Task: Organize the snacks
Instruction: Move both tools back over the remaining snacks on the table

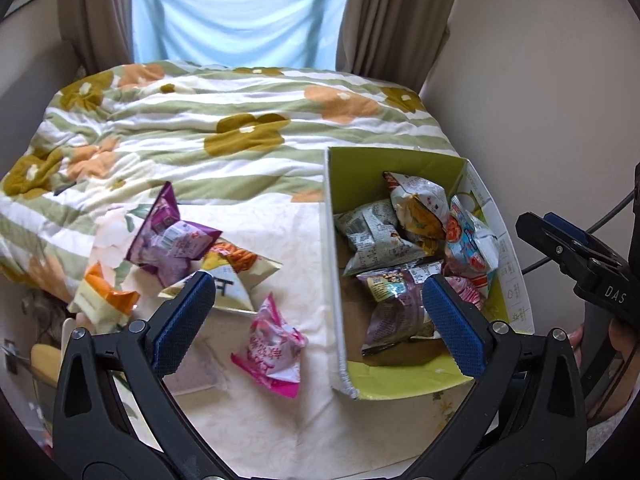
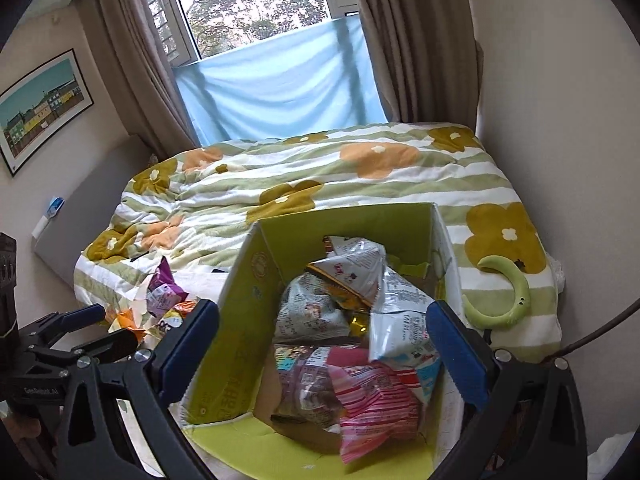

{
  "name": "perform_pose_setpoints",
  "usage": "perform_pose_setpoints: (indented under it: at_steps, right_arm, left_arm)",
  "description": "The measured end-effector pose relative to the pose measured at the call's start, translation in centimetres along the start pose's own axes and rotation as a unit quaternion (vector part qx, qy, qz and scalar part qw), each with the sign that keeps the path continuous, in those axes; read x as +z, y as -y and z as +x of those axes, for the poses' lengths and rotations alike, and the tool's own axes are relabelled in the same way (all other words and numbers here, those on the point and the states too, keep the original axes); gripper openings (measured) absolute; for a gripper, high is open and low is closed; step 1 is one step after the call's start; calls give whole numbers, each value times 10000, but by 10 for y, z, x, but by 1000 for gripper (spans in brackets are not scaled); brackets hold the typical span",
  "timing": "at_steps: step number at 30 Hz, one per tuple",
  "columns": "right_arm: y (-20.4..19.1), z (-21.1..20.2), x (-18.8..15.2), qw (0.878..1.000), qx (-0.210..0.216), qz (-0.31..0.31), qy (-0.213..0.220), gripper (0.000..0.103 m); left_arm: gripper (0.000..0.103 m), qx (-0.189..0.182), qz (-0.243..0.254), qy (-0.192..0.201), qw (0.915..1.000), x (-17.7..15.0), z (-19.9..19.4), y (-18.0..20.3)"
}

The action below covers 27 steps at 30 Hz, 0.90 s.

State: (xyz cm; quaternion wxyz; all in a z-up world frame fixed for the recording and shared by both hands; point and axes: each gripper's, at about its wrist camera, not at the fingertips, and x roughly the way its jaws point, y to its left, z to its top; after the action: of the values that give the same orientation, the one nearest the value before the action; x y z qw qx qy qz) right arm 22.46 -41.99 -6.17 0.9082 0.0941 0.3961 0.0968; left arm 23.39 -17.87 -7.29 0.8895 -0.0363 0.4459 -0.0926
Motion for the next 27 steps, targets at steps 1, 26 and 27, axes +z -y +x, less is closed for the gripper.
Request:
perform_pose_setpoints:
  at_steps: [1, 26, 27]
  right_arm:
    - [-8, -2, -1, 10000, 57, -47, 35, 103]
    - [-248, 54, -73, 9983, 282, -396, -310, 103]
    - [-253, 60, -80, 9982, 252, -403, -361, 103]
  left_arm:
    - [102, 54, -31, 88, 9999, -2, -7, -11]
    - [102, 159, -135, -722, 9972, -47, -7, -296]
    - [102, 91, -102, -822, 9965, -48, 3, -303]
